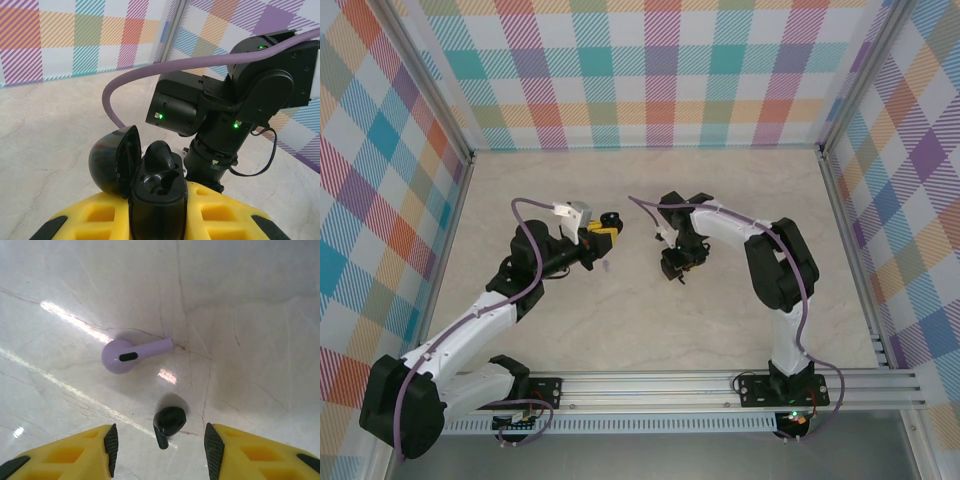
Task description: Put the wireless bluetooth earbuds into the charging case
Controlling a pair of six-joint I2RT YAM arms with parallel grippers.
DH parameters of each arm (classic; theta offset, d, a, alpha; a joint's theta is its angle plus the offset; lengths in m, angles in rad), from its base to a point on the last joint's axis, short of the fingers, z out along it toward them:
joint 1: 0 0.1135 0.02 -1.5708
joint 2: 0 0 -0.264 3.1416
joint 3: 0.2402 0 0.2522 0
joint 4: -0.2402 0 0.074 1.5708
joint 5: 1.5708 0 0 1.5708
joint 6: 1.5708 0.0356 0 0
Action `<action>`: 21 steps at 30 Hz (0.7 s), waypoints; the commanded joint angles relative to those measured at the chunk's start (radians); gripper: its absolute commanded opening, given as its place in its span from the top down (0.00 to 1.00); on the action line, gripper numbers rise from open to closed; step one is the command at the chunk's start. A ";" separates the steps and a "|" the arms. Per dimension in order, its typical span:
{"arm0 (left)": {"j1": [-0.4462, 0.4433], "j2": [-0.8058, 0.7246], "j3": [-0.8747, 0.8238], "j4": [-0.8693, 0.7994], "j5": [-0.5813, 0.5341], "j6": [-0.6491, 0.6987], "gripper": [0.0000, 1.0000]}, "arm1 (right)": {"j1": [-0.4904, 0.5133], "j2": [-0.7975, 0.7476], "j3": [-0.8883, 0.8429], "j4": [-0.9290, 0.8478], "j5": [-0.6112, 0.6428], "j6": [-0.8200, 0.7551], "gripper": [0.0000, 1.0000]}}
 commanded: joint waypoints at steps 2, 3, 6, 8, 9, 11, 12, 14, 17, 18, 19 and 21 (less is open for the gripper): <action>-0.006 -0.030 -0.018 0.013 0.005 -0.010 1.00 | -0.001 0.043 0.055 -0.055 -0.019 -0.124 0.49; -0.005 -0.032 -0.018 0.013 0.005 -0.011 1.00 | -0.001 0.050 0.063 -0.060 -0.018 -0.131 0.50; -0.006 -0.036 -0.019 0.010 0.003 -0.009 1.00 | -0.001 0.063 0.078 -0.062 -0.015 -0.146 0.51; -0.006 -0.038 -0.018 0.008 0.002 -0.008 1.00 | 0.000 0.067 0.086 -0.061 -0.021 -0.152 0.53; -0.006 -0.037 -0.018 0.006 0.001 -0.008 1.00 | 0.000 0.070 0.089 -0.063 -0.023 -0.153 0.54; -0.006 -0.038 -0.017 0.006 0.001 -0.008 1.00 | 0.001 0.075 0.095 -0.071 -0.029 -0.156 0.56; -0.005 -0.038 -0.017 0.006 0.001 -0.008 1.00 | 0.002 0.077 0.096 -0.075 -0.026 -0.155 0.56; -0.006 -0.038 -0.016 0.006 0.001 -0.008 1.00 | 0.003 0.081 0.092 -0.080 -0.021 -0.156 0.57; -0.005 -0.036 -0.014 0.004 0.001 -0.006 1.00 | 0.002 0.085 0.089 -0.086 -0.014 -0.158 0.59; -0.006 -0.034 -0.012 0.003 0.001 -0.006 1.00 | 0.002 0.087 0.090 -0.088 -0.005 -0.156 0.59; -0.006 -0.034 -0.012 0.003 0.001 -0.006 1.00 | 0.003 0.087 0.089 -0.089 0.000 -0.155 0.59; -0.006 -0.032 -0.012 0.005 0.001 -0.007 1.00 | 0.004 0.088 0.088 -0.091 0.005 -0.153 0.59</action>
